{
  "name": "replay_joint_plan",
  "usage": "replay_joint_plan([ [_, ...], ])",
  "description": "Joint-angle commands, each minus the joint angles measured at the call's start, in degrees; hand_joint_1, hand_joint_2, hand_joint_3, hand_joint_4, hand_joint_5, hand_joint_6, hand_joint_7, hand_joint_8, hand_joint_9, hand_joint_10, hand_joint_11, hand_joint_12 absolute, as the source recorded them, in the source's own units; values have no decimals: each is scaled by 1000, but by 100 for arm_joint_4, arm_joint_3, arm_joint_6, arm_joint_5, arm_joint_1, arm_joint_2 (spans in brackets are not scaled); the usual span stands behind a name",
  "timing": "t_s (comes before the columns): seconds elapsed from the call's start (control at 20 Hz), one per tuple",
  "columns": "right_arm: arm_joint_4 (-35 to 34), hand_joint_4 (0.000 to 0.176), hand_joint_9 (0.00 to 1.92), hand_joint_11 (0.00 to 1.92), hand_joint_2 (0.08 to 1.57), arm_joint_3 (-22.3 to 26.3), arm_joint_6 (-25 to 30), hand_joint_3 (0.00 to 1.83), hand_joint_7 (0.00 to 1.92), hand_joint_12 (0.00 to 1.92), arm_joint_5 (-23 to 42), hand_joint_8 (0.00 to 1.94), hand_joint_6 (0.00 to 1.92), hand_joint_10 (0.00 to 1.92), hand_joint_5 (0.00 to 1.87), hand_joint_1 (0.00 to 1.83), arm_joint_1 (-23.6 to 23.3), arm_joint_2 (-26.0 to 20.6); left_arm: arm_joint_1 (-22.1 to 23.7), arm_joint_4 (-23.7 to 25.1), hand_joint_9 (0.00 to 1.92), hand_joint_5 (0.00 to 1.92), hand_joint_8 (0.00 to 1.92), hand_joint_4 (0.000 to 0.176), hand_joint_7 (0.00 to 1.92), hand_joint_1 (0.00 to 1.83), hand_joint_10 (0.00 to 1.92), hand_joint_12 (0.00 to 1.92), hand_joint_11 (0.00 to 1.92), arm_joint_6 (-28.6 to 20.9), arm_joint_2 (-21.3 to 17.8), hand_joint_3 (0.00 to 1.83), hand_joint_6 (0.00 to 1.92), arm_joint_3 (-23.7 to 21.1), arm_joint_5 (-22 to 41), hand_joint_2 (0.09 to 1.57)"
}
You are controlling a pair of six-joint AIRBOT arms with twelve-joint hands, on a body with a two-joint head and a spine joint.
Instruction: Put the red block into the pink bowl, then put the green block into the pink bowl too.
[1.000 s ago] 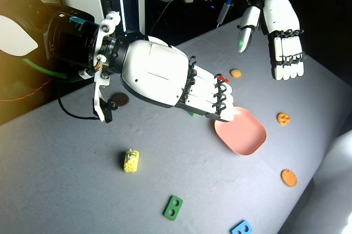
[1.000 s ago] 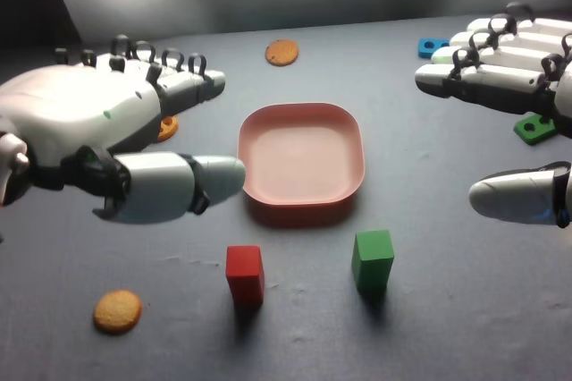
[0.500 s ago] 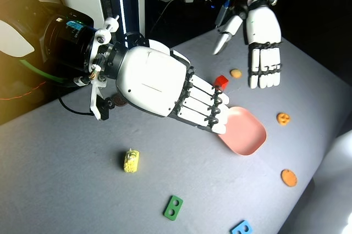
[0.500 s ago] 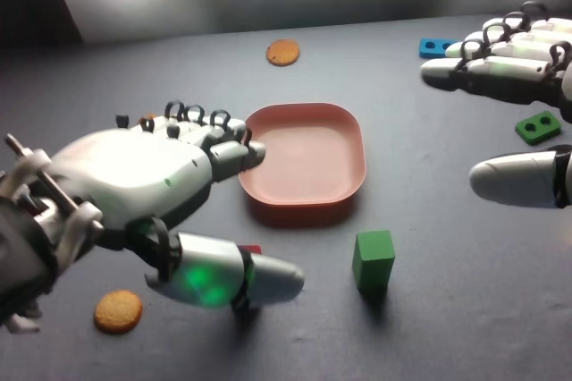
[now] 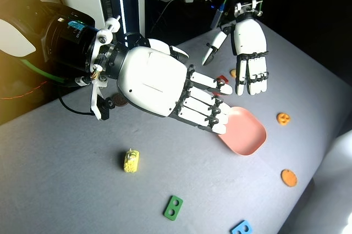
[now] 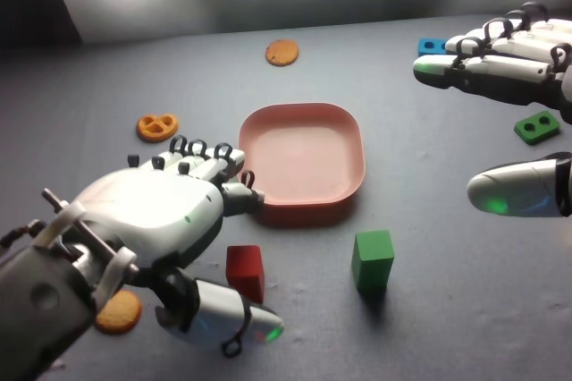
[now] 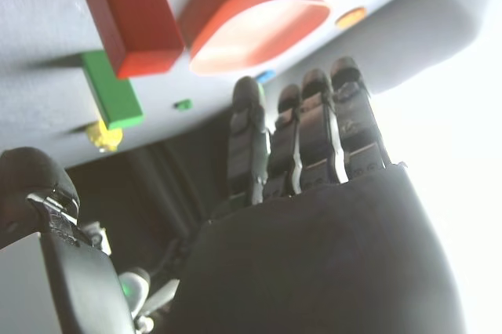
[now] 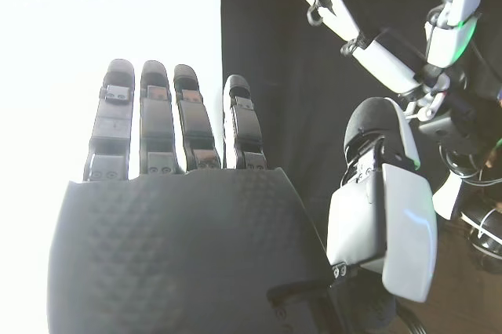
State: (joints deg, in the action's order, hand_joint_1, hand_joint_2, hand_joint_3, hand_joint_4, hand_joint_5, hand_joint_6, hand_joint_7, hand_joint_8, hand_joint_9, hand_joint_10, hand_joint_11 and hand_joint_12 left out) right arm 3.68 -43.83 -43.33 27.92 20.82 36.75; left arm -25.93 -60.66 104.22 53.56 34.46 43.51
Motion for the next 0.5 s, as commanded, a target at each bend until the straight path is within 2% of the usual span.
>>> replay_joint_plan([
  [0.0,-62,170,0,0,1051,-1,52,0,0,0,640,0,7,0,19,0,-66,-44,8,294,0,350,0,21,0,663,0,0,0,1,-4,0,1,6,477,831],
  [0.05,-61,126,0,0,1050,-1,52,0,0,0,638,0,1,0,3,0,-64,-44,-15,294,0,311,0,32,0,648,0,0,0,1,32,0,0,26,495,842],
  [0.15,-61,10,0,0,1058,0,52,0,0,0,636,0,0,0,0,0,-63,-44,-59,305,0,288,0,37,0,674,0,0,0,1,117,4,3,89,530,863],
  [0.2,-60,0,0,0,1057,1,52,0,0,0,636,0,0,0,0,0,-62,-44,-72,309,0,297,0,36,0,700,0,0,0,1,153,1,6,123,550,857],
  [0.3,-59,0,0,0,1051,5,52,0,0,0,636,0,0,0,0,0,-62,-44,-86,309,0,313,0,31,0,725,0,0,0,1,214,1,10,179,589,857],
  [0.4,-57,0,0,0,1050,9,52,0,0,0,636,0,0,0,0,3,-62,-44,-100,309,0,320,0,15,0,717,0,0,0,1,270,4,11,242,613,865],
  [0.45,-55,0,0,0,1047,9,52,0,0,0,636,0,0,0,0,0,-62,-44,-109,309,0,308,0,21,0,674,0,0,0,1,292,7,5,273,617,872],
])
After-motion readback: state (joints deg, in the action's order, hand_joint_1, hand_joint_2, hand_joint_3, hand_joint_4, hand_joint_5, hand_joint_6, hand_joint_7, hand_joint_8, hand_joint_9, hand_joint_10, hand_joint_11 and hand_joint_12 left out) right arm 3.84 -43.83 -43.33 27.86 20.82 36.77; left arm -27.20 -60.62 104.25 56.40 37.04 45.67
